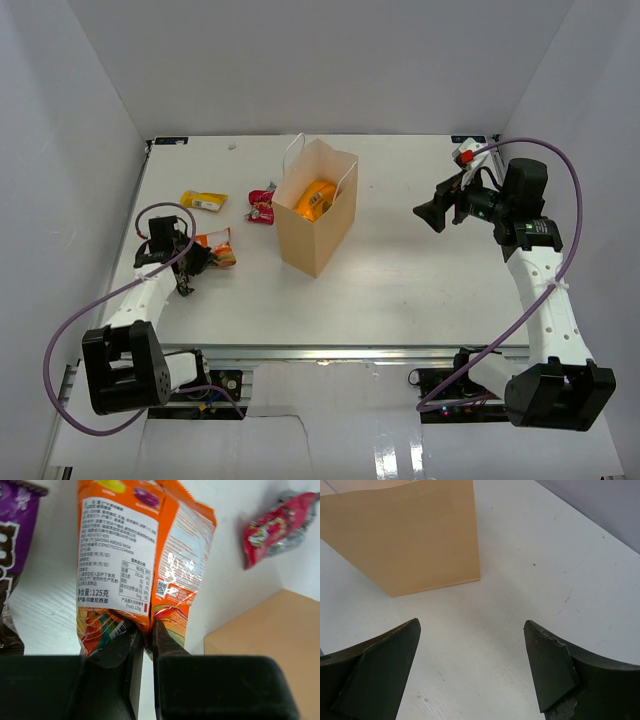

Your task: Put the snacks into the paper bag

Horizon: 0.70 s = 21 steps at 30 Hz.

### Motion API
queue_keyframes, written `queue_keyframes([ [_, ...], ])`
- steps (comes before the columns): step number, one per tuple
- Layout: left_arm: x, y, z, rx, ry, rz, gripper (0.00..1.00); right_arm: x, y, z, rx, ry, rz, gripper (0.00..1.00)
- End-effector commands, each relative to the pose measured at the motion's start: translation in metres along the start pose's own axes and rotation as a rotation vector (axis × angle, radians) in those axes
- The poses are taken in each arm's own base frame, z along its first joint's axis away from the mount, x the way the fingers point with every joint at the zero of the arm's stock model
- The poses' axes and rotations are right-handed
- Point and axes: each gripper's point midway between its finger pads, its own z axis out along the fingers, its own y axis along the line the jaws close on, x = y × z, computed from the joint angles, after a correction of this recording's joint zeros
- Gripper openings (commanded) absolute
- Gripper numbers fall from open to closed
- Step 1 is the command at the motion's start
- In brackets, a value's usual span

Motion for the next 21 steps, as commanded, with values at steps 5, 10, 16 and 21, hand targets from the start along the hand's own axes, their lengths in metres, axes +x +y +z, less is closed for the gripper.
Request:
queue_keyframes([
  [5, -0.035, -0.074, -0.048, 0.331, -0.156, 0.196, 0.00, -0.010, 0.003, -0.006, -0.001, -0.032, -0.020, 0.90],
  [10, -0.056, -0.121, -0.092, 0.503, -0.260, 0.335, 0.00, -0.011, 0.001, -0.007, 0.005, -0.032, -0.021, 0.90],
  [16, -0.073, -0.172, -0.160, 0.697, -0.364, 0.413, 0.00, -0.013, -0.003, -0.009, 0.018, -0.035, -0.027, 0.90],
  [21, -0.074, -0.209, -0.215, 0.866, -0.386, 0.443, 0.00, -0.013, -0.006, -0.009, 0.028, -0.033, -0.025, 0.90],
])
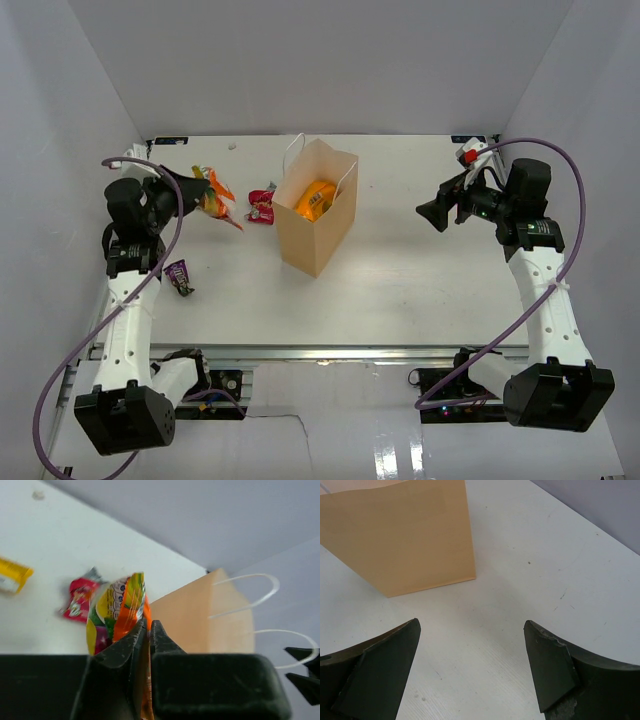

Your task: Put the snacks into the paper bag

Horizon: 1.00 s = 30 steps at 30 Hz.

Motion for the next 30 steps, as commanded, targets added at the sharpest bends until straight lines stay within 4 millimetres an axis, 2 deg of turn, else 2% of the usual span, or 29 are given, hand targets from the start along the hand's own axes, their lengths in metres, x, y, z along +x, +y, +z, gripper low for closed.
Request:
queue_keyframes([
  [1, -0.040, -0.067, -0.023, 0.215, -0.087, 0.045, 0.00, -0.015, -0.001, -0.006, 0.010, -0.035, -0.033, 0.90],
  [3, -0.051, -0.090, -0.032, 0.290, -0.105, 0.054, 0.00, -0.015, -0.002, -0.005, 0.011, -0.034, -0.032, 0.90],
  [6, -0.061, -0.110, -0.041, 0.350, -0.113, 0.038, 0.00, -0.016, -0.004, -0.005, 0.016, -0.034, -0.032, 0.90],
  [11, -0.061, -0.114, -0.043, 0.362, -0.100, 0.000, 0.00, -0.017, -0.005, -0.006, 0.018, -0.035, -0.033, 0.90],
  [13, -0.053, -0.094, -0.035, 0.269, -0.072, 0.005, 0.00, -0.017, -0.004, -0.007, 0.020, -0.036, -0.035, 0.90],
  [15, -0.035, -0.070, -0.029, 0.190, -0.010, 0.060, 0.10, -0.016, -0.003, -0.008, 0.020, -0.036, -0.038, 0.90],
  [16, -0.019, -0.054, -0.027, 0.143, 0.029, 0.059, 0.28, -0.014, -0.003, -0.008, 0.022, -0.034, -0.037, 0.90],
  [17, -0.012, -0.035, -0.024, 0.065, 0.036, 0.050, 0.43, -0.013, -0.003, -0.008, 0.022, -0.032, -0.034, 0.90],
  [18, 0.008, -0.016, -0.026, -0.004, 0.099, 0.031, 0.56, -0.012, -0.002, -0.009, 0.020, -0.033, -0.034, 0.90],
  [19, 0.029, 0.006, -0.024, -0.064, 0.155, 0.022, 0.97, -0.009, -0.002, -0.009, 0.022, -0.029, -0.029, 0.90],
  [21, 0.056, 0.034, -0.025, -0.150, 0.222, -0.016, 0.98, -0.007, -0.001, -0.010, 0.021, -0.028, -0.025, 0.90],
  [22, 0.079, 0.052, -0.023, -0.194, 0.275, -0.053, 0.98, -0.006, 0.000, -0.010, 0.019, -0.027, -0.022, 0.90],
  [24, 0.094, 0.076, -0.020, -0.272, 0.298, -0.076, 0.98, -0.001, 0.001, -0.009, 0.017, -0.021, -0.014, 0.90],
  [25, 0.108, 0.093, -0.016, -0.320, 0.340, -0.080, 0.98, 0.000, 0.002, -0.009, 0.013, -0.020, -0.010, 0.90],
  [30, 0.121, 0.133, 0.012, -0.384, 0.407, 0.007, 0.98, 0.006, 0.005, -0.009, 0.002, -0.012, 0.006, 0.90],
])
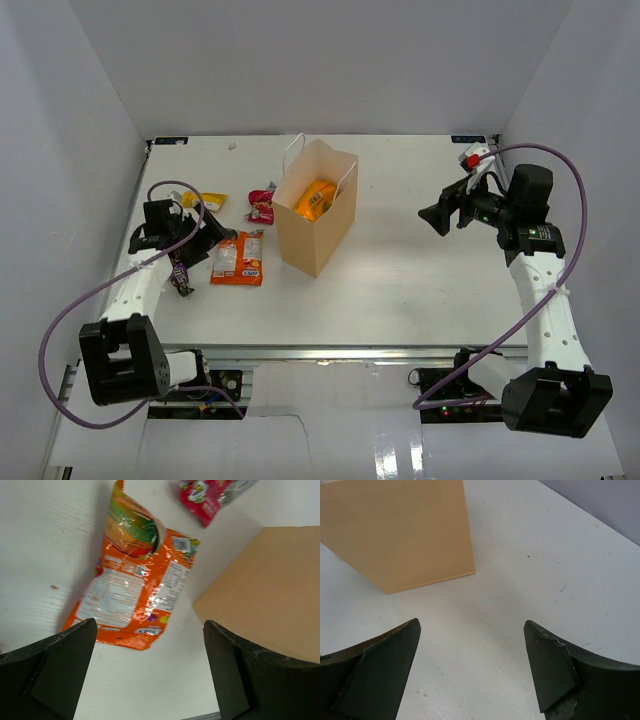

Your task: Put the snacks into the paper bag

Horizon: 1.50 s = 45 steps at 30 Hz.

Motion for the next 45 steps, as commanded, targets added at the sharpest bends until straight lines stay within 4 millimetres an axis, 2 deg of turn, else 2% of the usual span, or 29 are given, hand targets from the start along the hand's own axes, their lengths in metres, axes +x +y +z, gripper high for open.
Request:
queue_keyframes([
  [1, -0.018, 0.012, 0.018, -0.048, -0.031, 0.114, 0.98, -0.002, 0.006, -0.003, -0.017, -0.015, -0.006, 0.90],
  [6, -0.011, 0.021, 0.054, -0.046, 0.063, 0.177, 0.96, 0.005, 0.007, -0.005, -0.012, -0.007, 0.000, 0.90],
  [9, -0.001, 0.028, 0.066, -0.081, 0.104, 0.212, 0.95, 0.006, 0.006, -0.006, -0.007, -0.005, 0.002, 0.90],
  [12, 0.010, 0.033, 0.076, -0.088, 0.143, 0.230, 0.91, 0.009, 0.005, -0.006, 0.001, -0.001, 0.008, 0.90],
  [15, 0.020, 0.037, 0.084, -0.085, 0.180, 0.234, 0.79, 0.011, 0.003, -0.007, 0.006, 0.002, 0.012, 0.90],
  [19, 0.031, 0.047, 0.087, -0.114, 0.210, 0.227, 0.50, 0.011, 0.001, -0.007, 0.014, 0.002, 0.012, 0.90],
  [20, 0.034, 0.049, 0.086, -0.115, 0.216, 0.222, 0.33, 0.011, 0.000, -0.007, 0.016, 0.004, 0.014, 0.90],
  [21, 0.033, 0.049, 0.085, -0.120, 0.208, 0.216, 0.24, 0.011, 0.000, -0.007, 0.016, 0.004, 0.014, 0.90],
  [23, 0.033, 0.045, 0.081, -0.107, 0.198, 0.210, 0.15, 0.011, 0.000, -0.008, 0.018, 0.004, 0.016, 0.90],
  [24, 0.028, 0.036, 0.076, -0.078, 0.176, 0.211, 0.08, 0.010, 0.000, -0.008, 0.019, 0.003, 0.015, 0.90],
  [26, 0.017, 0.019, 0.065, -0.030, 0.125, 0.196, 0.04, 0.009, 0.000, -0.009, 0.022, 0.001, 0.016, 0.90],
  [29, 0.002, -0.007, 0.049, 0.051, 0.043, 0.117, 0.04, 0.010, 0.000, -0.010, 0.026, 0.001, 0.023, 0.90],
  [30, -0.002, -0.019, 0.037, 0.096, 0.006, 0.101, 0.03, 0.011, 0.000, -0.010, 0.027, 0.003, 0.027, 0.90],
  [33, -0.017, -0.043, 0.018, 0.178, -0.076, 0.024, 0.03, 0.010, 0.000, -0.011, 0.029, 0.002, 0.028, 0.90],
  [39, -0.059, -0.099, -0.040, 0.352, -0.265, 0.026, 0.02, 0.010, -0.002, -0.011, 0.035, 0.002, 0.024, 0.90],
  [40, -0.073, -0.117, -0.059, 0.412, -0.324, 0.054, 0.02, 0.010, -0.001, -0.011, 0.032, 0.002, 0.025, 0.90],
  [42, -0.085, -0.137, -0.081, 0.479, -0.383, 0.085, 0.02, 0.011, -0.001, -0.011, 0.030, 0.002, 0.027, 0.90],
  [43, -0.096, -0.152, -0.099, 0.526, -0.424, 0.106, 0.02, 0.011, -0.001, -0.011, 0.030, 0.002, 0.027, 0.90],
  [45, -0.104, -0.176, -0.119, 0.610, -0.442, 0.146, 0.02, 0.011, -0.001, -0.011, 0.029, 0.002, 0.029, 0.90],
])
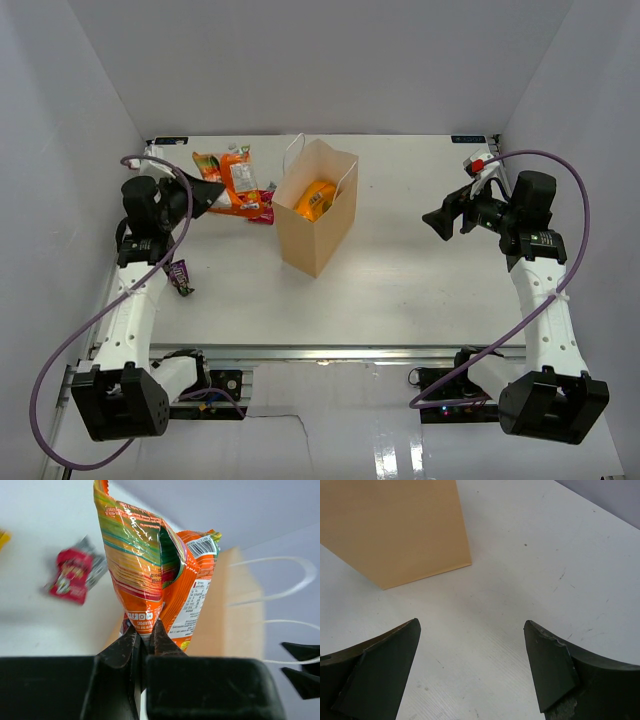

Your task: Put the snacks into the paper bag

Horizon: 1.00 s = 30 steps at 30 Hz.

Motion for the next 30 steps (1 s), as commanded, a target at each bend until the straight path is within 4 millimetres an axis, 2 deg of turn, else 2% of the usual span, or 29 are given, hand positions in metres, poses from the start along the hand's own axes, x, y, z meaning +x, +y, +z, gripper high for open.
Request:
queue_keyframes([
  [1, -0.057, -0.087, -0.025, 0.266, -0.138, 0.088, 0.02, -0.004, 0.003, -0.003, -0.005, -0.016, -0.008, 0.90],
  [2, -0.072, -0.108, -0.030, 0.324, -0.166, 0.106, 0.02, -0.004, 0.003, -0.003, -0.005, -0.015, -0.005, 0.90],
  [4, -0.078, -0.129, -0.034, 0.395, -0.155, 0.122, 0.02, -0.003, 0.004, -0.003, -0.008, -0.016, -0.006, 0.90],
  [5, -0.083, -0.146, -0.039, 0.436, -0.159, 0.134, 0.02, -0.003, 0.004, -0.003, -0.010, -0.016, -0.005, 0.90],
  [7, -0.084, -0.161, -0.040, 0.480, -0.147, 0.153, 0.02, -0.003, 0.004, -0.002, -0.012, -0.015, -0.004, 0.90],
  [10, -0.081, -0.197, -0.043, 0.559, -0.137, 0.194, 0.02, -0.002, 0.005, -0.003, -0.013, -0.016, -0.003, 0.90],
  [11, -0.074, -0.208, -0.042, 0.586, -0.122, 0.211, 0.02, -0.002, 0.005, -0.002, -0.013, -0.015, -0.002, 0.90],
  [13, -0.072, -0.218, -0.035, 0.581, -0.123, 0.221, 0.03, -0.002, 0.005, -0.002, -0.016, -0.016, -0.002, 0.90],
  [14, -0.061, -0.227, -0.033, 0.593, -0.105, 0.229, 0.04, -0.002, 0.005, -0.002, -0.016, -0.016, 0.000, 0.90],
  [17, -0.046, -0.224, -0.013, 0.521, -0.090, 0.253, 0.05, -0.003, 0.006, -0.003, -0.015, -0.019, -0.003, 0.90],
  [19, -0.044, -0.216, 0.000, 0.451, -0.110, 0.271, 0.06, -0.003, 0.006, -0.004, -0.011, -0.017, -0.005, 0.90],
  [20, -0.039, -0.219, 0.003, 0.435, -0.115, 0.296, 0.07, -0.003, 0.006, -0.004, -0.009, -0.018, -0.008, 0.90],
  [23, -0.034, -0.205, 0.019, 0.326, -0.126, 0.314, 0.08, -0.003, 0.006, -0.005, -0.008, -0.016, -0.011, 0.90],
  [28, -0.017, -0.199, 0.035, 0.268, -0.098, 0.351, 0.11, -0.002, 0.007, -0.005, -0.012, -0.015, -0.009, 0.90],
  [30, -0.008, -0.195, 0.040, 0.254, -0.081, 0.351, 0.18, -0.002, 0.007, -0.005, -0.009, -0.014, -0.008, 0.90],
])
